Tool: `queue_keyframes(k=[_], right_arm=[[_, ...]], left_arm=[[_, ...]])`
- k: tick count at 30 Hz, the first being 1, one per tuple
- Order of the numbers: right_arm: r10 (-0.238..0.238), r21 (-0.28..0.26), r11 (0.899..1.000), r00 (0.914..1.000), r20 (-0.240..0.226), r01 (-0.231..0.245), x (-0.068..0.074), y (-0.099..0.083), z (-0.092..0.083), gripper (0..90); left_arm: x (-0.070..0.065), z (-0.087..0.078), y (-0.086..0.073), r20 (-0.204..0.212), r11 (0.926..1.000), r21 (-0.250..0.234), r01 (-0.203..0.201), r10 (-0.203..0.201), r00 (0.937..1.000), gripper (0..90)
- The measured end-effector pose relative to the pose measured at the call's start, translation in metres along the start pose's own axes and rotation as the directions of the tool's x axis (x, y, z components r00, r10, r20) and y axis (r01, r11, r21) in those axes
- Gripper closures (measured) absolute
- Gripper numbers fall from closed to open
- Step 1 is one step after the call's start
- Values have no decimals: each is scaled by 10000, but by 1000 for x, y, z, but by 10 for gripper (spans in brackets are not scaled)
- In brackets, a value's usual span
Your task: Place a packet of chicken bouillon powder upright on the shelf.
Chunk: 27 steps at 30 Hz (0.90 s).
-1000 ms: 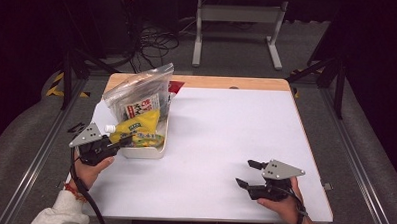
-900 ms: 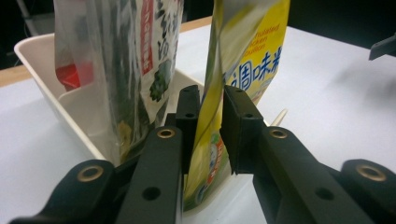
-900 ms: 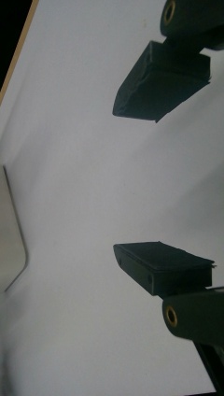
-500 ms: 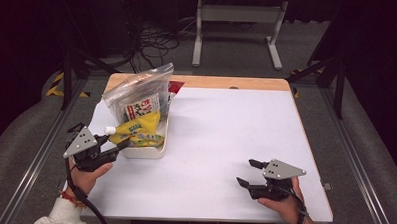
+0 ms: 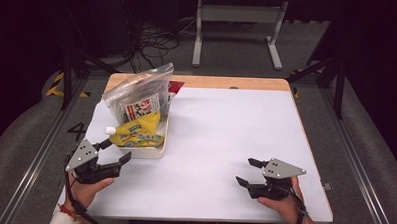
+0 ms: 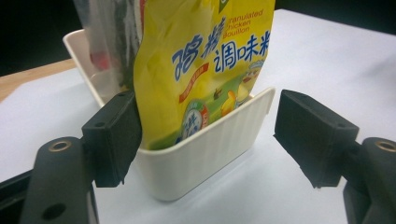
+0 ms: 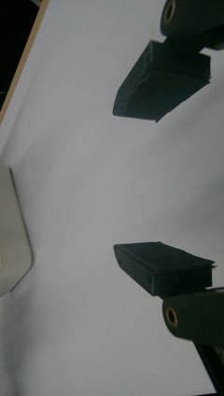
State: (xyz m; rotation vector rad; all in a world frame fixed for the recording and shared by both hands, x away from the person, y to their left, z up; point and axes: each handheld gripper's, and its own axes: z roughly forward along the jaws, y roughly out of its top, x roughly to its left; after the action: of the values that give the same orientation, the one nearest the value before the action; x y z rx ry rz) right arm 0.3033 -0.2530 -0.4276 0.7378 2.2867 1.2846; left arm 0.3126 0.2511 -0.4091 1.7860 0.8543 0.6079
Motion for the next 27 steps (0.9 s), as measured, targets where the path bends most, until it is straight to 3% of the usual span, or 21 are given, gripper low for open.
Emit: queue_keyframes(k=[10, 27], right_arm=[[-76, -89, 9999, 10000, -45, 76, -2, 5, 4, 273], [-243, -103, 9996, 9996, 136, 245, -1, 11, -3, 243]], left_arm=[[-12, -15, -6, 36, 9996, -223, 159, -158, 9999, 200], [-31, -4, -4, 680, 9989, 42, -459, 455, 9966, 171]])
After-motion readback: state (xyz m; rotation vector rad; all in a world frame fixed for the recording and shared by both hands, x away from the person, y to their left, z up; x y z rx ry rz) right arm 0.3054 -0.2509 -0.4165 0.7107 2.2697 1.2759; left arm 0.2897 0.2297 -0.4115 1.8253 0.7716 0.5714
